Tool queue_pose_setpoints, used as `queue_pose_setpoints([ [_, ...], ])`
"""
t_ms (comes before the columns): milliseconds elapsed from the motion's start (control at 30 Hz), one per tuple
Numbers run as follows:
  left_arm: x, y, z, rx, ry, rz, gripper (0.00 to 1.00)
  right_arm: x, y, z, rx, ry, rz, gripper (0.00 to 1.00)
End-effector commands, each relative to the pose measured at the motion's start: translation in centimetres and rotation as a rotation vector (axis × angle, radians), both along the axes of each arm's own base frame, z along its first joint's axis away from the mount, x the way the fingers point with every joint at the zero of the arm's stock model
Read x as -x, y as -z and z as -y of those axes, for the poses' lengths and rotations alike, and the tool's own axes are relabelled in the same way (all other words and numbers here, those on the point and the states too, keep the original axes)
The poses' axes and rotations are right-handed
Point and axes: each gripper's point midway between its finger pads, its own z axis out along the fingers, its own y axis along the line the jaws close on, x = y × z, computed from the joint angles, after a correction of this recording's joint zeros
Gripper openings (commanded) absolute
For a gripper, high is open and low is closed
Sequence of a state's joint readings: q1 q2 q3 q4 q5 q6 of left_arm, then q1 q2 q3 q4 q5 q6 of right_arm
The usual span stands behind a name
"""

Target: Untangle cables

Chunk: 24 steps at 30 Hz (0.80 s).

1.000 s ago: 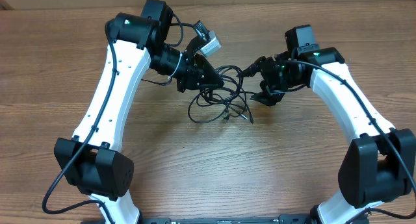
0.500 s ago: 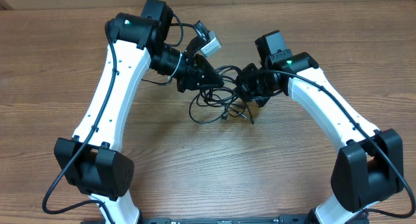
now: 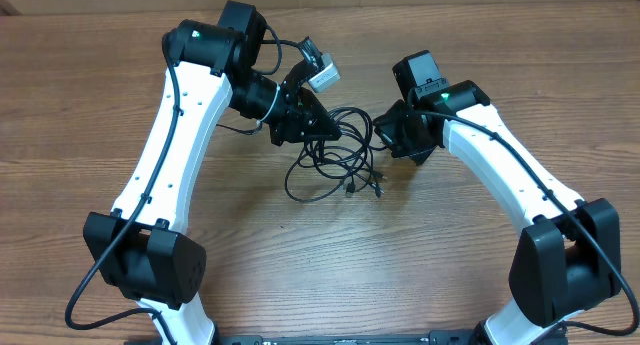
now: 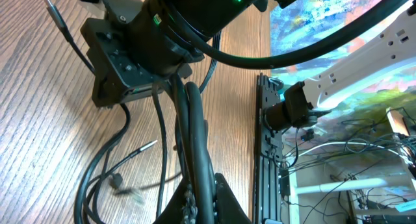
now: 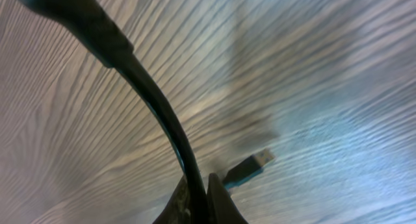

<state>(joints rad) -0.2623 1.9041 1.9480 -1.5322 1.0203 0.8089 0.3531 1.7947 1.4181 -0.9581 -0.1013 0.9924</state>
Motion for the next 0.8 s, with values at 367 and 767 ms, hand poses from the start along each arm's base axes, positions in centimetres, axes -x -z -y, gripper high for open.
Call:
queue_pose_setpoints([
  [367,-0.5,-1.1,0.1,0.08,-0.031,-0.044,0.04,-0.9,0.3,4.5,0.174,-0.134,0.049,0.04],
  [767,-2.4,-2.5,-2.3,0.16,-0.144,-0.118,0.04,-0.2,0.7,9.6,0.271,-0.079,-0.022,0.4],
])
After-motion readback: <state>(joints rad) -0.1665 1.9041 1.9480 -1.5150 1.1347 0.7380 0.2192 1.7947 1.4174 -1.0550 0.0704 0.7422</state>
